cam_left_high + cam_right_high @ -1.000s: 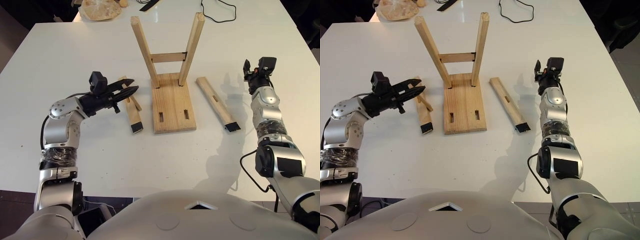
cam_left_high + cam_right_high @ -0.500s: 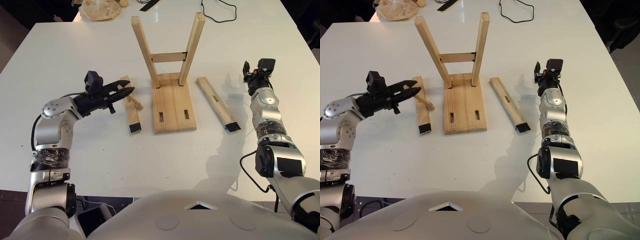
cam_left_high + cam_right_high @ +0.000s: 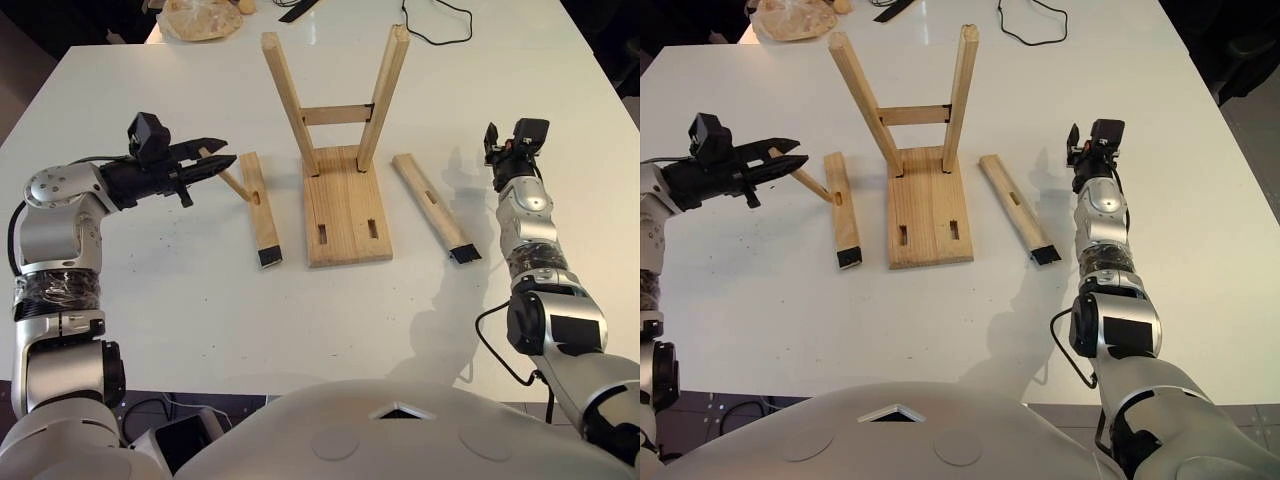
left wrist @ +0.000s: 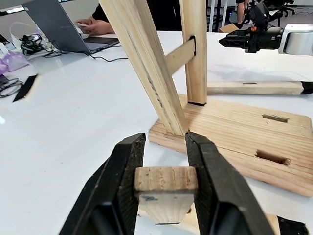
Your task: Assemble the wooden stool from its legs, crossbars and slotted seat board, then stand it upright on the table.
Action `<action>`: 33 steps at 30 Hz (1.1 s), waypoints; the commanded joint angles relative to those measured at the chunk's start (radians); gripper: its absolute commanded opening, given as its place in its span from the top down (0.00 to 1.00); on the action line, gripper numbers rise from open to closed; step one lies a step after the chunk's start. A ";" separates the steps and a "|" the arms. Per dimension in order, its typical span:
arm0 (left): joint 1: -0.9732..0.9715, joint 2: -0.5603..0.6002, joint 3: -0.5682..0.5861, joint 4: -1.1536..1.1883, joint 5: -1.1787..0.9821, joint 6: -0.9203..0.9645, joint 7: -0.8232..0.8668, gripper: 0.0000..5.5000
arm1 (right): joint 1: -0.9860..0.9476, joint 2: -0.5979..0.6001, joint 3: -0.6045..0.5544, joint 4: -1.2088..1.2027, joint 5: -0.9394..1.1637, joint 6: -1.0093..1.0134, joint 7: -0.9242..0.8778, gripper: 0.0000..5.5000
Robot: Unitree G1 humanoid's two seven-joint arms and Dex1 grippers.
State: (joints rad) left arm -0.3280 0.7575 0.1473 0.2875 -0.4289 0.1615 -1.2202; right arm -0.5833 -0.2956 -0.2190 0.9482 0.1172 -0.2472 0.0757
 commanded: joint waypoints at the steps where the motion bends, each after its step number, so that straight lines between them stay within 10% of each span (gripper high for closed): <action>1: -0.009 -0.010 -0.027 0.020 0.024 -0.011 -0.011 0.76 | 0.010 0.006 -0.005 -0.003 -0.001 -0.006 -0.008 0.53; 33: -0.110 -0.060 -0.113 0.084 0.075 -0.076 -0.059 0.76 | 0.003 -0.017 0.003 0.084 -0.032 -0.025 0.008 0.53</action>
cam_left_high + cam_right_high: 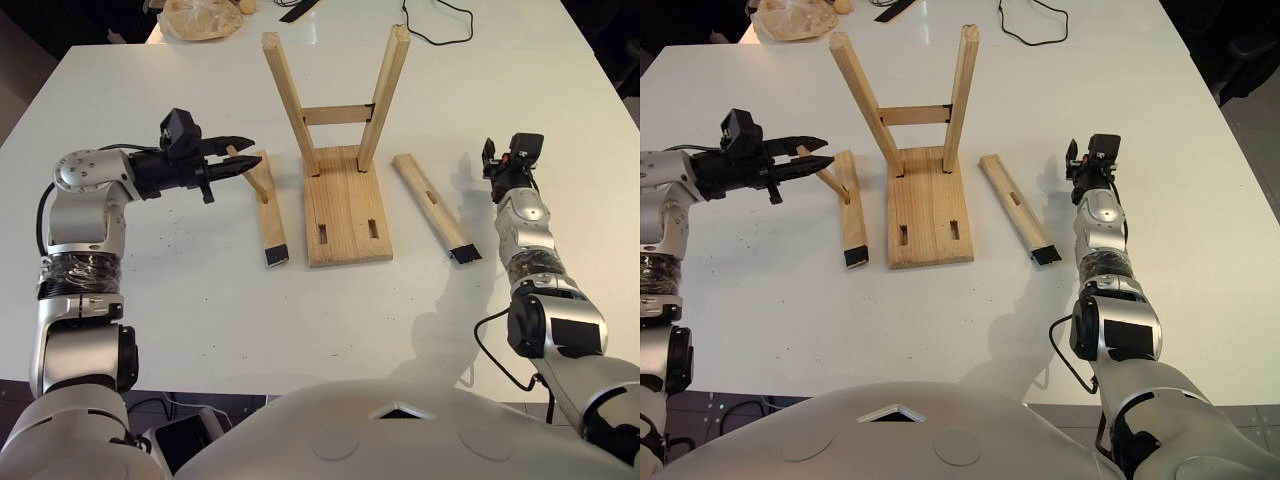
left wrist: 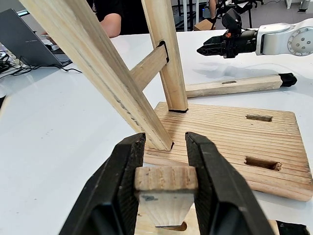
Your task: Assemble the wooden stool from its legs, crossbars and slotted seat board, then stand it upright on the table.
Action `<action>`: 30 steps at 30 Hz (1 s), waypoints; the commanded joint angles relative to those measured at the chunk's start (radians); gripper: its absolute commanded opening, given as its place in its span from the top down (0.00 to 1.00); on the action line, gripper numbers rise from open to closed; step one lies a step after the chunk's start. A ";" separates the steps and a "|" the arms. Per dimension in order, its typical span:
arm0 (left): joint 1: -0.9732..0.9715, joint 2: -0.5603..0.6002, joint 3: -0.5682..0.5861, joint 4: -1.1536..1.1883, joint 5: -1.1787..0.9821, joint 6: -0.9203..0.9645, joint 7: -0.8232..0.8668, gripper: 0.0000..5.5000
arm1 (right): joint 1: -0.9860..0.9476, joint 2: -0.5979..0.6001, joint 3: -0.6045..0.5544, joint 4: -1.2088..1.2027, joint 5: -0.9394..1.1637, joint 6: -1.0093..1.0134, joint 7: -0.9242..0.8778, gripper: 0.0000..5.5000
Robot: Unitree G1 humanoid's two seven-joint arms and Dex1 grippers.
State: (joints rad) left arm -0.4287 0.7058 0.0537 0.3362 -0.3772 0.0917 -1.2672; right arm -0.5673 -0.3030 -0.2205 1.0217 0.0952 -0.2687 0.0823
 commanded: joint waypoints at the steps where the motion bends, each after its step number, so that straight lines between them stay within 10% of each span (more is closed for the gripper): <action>1: -0.006 -0.010 -0.024 0.045 0.028 -0.008 -0.013 0.76 | -0.013 -0.010 0.005 0.012 -0.010 -0.004 0.002 0.53; 30: 0.006 0.063 -0.220 0.010 0.069 0.173 -0.128 0.76 | 0.116 0.030 -0.021 -0.046 0.007 -0.018 -0.059 0.53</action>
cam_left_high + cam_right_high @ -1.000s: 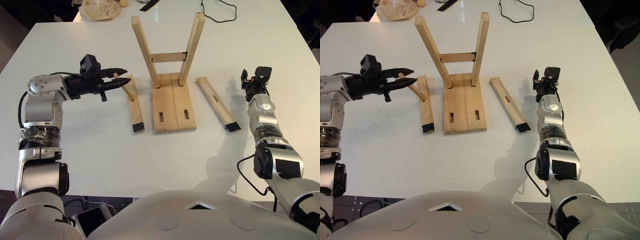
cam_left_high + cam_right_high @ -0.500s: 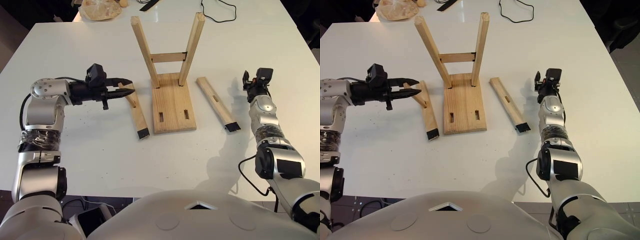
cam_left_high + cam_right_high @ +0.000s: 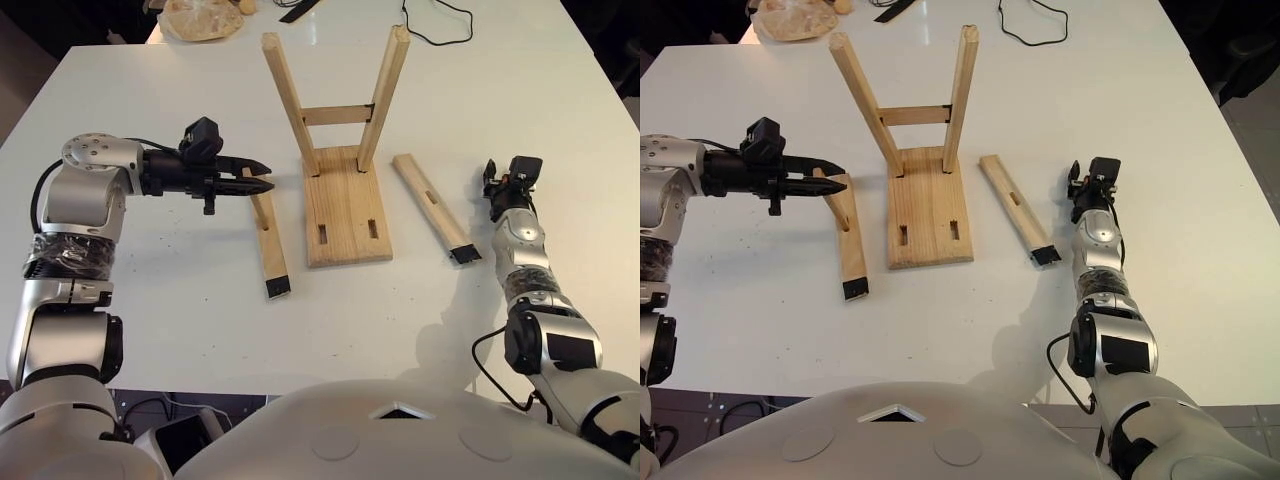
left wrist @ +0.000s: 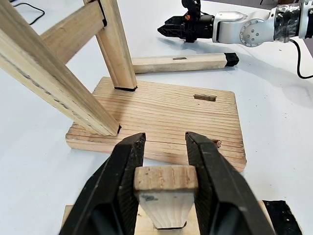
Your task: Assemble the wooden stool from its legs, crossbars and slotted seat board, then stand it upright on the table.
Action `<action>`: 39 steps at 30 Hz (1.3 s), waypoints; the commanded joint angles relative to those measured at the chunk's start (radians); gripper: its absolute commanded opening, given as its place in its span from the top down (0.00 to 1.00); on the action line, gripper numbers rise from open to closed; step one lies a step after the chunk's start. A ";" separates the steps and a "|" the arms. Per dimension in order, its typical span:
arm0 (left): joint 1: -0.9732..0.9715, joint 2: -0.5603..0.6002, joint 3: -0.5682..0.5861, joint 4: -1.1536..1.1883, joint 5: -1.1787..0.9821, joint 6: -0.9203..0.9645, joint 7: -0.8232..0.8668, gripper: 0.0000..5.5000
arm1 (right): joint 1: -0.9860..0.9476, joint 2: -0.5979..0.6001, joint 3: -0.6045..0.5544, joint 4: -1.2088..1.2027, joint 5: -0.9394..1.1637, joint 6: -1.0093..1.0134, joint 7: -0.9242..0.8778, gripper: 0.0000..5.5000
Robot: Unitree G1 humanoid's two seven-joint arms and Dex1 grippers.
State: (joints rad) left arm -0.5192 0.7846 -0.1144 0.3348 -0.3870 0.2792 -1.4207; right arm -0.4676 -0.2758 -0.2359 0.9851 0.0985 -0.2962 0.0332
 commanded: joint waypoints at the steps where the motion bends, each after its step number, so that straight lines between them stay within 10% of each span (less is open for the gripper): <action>1: 0.111 -0.015 -0.050 -0.001 0.076 -0.022 0.028 0.76 | 0.017 0.001 -0.007 -0.009 0.003 0.010 -0.011 0.53; 23: 0.118 -0.041 -0.022 0.018 0.099 -0.095 0.145 0.68 | -0.027 -0.006 -0.006 0.035 -0.002 0.005 -0.028 0.53; 39: 0.558 0.017 0.305 -0.624 -0.046 0.156 0.408 0.51 | 0.102 -0.005 -0.026 -0.008 0.003 -0.001 -0.077 0.53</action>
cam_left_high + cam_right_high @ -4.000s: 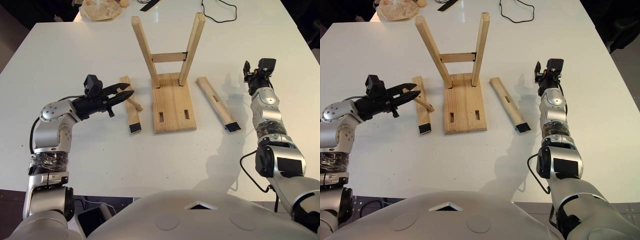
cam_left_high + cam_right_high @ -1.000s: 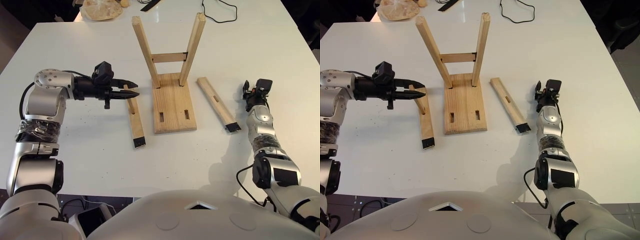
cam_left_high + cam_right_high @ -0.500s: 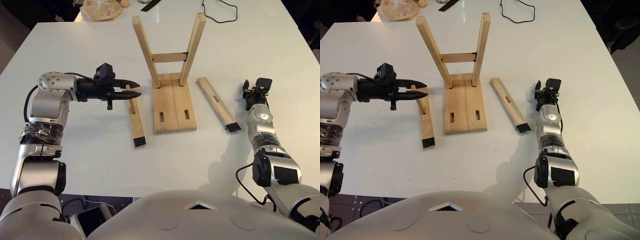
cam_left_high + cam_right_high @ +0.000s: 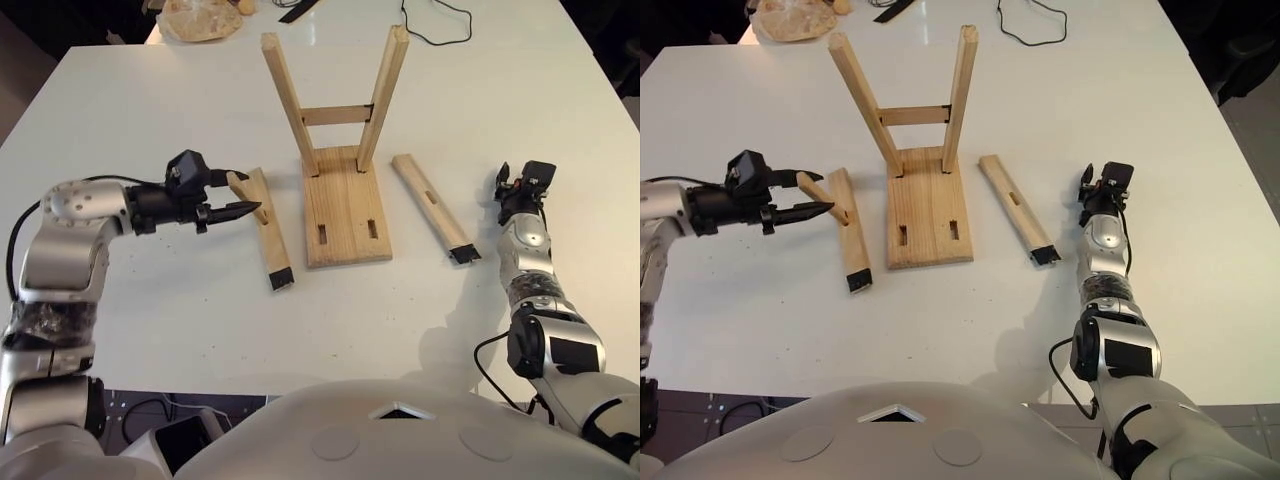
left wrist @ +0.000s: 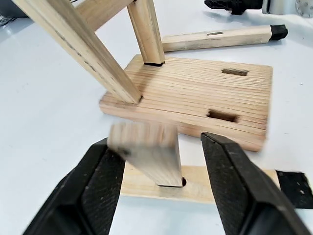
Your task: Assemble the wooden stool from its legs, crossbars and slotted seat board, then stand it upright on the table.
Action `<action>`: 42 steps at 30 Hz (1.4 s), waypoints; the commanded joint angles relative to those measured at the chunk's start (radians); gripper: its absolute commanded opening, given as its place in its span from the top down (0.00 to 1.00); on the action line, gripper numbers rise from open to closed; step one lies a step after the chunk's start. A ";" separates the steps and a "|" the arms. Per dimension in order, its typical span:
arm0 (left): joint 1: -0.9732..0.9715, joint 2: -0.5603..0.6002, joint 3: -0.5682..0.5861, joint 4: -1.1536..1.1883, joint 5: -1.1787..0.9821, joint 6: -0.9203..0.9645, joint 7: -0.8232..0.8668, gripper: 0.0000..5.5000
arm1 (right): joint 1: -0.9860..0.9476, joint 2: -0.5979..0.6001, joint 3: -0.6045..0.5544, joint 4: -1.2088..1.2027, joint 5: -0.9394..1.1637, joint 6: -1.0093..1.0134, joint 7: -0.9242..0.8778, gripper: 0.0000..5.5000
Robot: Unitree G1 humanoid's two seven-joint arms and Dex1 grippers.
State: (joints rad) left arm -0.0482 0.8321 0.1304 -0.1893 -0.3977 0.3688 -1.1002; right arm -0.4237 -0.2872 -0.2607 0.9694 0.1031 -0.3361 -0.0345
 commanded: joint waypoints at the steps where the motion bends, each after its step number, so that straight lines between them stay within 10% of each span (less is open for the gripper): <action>1: 0.100 -0.047 0.074 -0.125 -0.046 0.079 0.118 0.51 | 0.060 0.006 -0.002 0.005 -0.003 0.041 -0.010 0.53; 14: -0.140 -0.462 0.321 -0.329 -0.330 0.249 0.855 0.51 | 0.056 -0.009 0.013 0.003 -0.013 0.052 0.003 0.53; 21: -0.186 -0.729 0.203 -0.376 -0.261 0.289 1.294 0.51 | 0.068 0.016 0.037 -0.006 -0.021 0.052 0.000 0.53; 42: -0.095 -0.888 0.103 -0.247 -0.145 0.338 1.390 0.51 | 0.036 0.030 0.037 0.037 -0.036 0.037 -0.038 0.53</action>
State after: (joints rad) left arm -0.2006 -0.0360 0.2496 -0.4786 -0.5368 0.6440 0.2817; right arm -0.4190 -0.2855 -0.2352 0.9642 0.0748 -0.3375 -0.0740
